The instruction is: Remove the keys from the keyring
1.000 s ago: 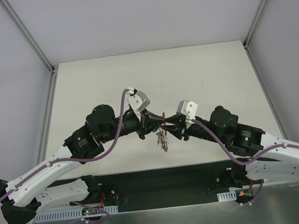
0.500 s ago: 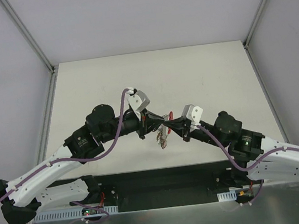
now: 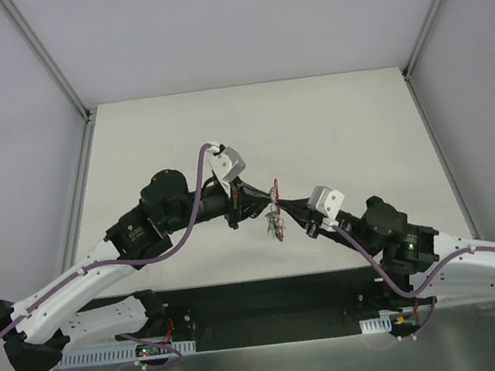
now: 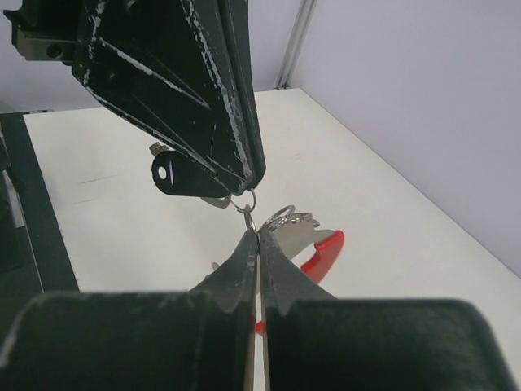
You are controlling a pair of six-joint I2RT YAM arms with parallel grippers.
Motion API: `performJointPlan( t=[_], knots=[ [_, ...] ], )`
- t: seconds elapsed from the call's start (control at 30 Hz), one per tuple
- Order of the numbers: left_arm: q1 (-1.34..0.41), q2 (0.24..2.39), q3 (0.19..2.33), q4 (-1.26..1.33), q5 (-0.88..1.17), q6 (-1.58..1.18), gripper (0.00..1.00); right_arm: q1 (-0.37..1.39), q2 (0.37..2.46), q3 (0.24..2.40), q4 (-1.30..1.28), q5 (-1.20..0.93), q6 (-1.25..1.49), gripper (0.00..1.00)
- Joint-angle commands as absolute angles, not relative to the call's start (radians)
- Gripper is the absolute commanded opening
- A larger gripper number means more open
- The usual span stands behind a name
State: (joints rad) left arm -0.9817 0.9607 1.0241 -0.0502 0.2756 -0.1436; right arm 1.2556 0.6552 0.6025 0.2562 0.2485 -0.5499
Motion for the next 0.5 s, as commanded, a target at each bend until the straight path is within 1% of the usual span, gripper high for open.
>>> performJointPlan(
  t=[0.0, 0.13, 0.47],
  knots=[
    [-0.942, 0.942, 1.085, 0.011, 0.298, -0.166, 0.00, 1.279, 0.652, 0.584, 0.250, 0.439, -0.643, 0.01],
    [-0.917, 0.951, 1.080, 0.012, 0.307, -0.176, 0.00, 1.313, 0.663, 0.574, 0.276, 0.494, -0.680, 0.01],
    [-0.861, 0.965, 1.037, 0.037, 0.342, -0.178, 0.00, 1.316, 0.620, 0.566, 0.252, 0.548, -0.657, 0.01]
  ],
)
